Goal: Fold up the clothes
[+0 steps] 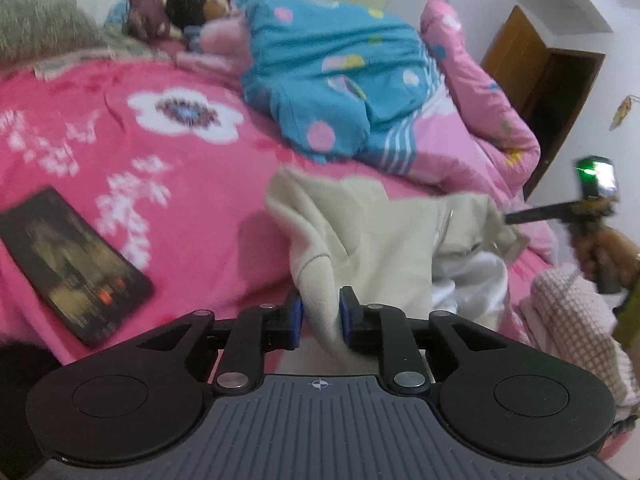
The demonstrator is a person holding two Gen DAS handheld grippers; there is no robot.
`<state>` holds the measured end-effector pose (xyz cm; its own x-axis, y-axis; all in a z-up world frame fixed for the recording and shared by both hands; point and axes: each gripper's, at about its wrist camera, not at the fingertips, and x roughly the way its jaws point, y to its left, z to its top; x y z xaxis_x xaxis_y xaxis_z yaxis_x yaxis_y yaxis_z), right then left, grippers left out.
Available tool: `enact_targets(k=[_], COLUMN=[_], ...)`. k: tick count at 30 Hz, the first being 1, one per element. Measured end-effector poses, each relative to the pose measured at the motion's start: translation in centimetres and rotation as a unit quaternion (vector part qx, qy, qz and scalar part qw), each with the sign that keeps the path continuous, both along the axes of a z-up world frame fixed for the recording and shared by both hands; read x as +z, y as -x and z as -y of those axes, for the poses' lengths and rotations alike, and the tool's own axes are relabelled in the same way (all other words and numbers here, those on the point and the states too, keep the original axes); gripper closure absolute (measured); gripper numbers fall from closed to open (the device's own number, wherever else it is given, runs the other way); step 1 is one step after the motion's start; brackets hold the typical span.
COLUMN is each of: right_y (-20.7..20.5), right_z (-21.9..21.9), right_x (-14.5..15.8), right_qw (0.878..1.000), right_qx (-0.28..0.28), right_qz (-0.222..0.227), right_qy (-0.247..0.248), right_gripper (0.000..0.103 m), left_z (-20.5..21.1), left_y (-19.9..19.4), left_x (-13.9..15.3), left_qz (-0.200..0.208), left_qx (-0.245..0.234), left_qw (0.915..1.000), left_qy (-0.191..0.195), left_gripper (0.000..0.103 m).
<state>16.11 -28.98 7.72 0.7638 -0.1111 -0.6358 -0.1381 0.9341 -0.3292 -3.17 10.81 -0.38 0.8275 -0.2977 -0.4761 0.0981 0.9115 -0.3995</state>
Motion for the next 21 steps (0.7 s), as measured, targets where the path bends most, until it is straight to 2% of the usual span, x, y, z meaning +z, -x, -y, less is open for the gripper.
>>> enact_targets(k=[3, 5, 7, 9, 12, 14, 17, 21], right_y=[4.8, 7.5, 9.5, 10.7, 11.4, 11.3, 11.4, 12.8], right_z=[1.4, 1.3, 0.6, -0.5, -2.7, -4.5, -7.0, -9.5], right_x=[2.1, 2.5, 2.0, 0.9, -1.0, -2.2, -3.6, -4.7], right_qw=[0.998, 0.995, 0.991, 0.986, 0.982, 0.983, 0.985, 0.975], right_qx=[0.004, 0.026, 0.054, 0.082, 0.114, 0.128, 0.155, 0.207], right_qz=[0.038, 0.045, 0.040, 0.032, 0.022, 0.020, 0.042, 0.073], right_qy=[-0.053, -0.082, -0.113, -0.140, -0.149, -0.130, -0.067, 0.018], right_gripper=[0.045, 0.045, 0.045, 0.045, 0.045, 0.045, 0.045, 0.045], left_z=[-0.6, -1.2, -1.2, -0.3, 2.8, 5.5, 9.7, 13.0], left_y=[1.1, 2.0, 2.0, 1.1, -1.4, -3.2, -6.0, -9.4], left_x=[1.6, 2.8, 3.7, 4.2, 4.0, 3.5, 2.3, 0.7], left_qz=[0.044, 0.074, 0.089, 0.077, 0.057, 0.047, 0.042, 0.030], left_qx=[0.021, 0.042, 0.041, 0.016, -0.069, -0.112, -0.157, -0.156], left_qw=[0.9985, 0.9954, 0.9932, 0.9936, 0.9913, 0.9855, 0.9728, 0.9627], left_qy=[-0.024, -0.045, -0.064, -0.081, -0.097, -0.118, -0.166, -0.219], left_gripper=[0.076, 0.067, 0.058, 0.054, 0.034, 0.030, 0.030, 0.032])
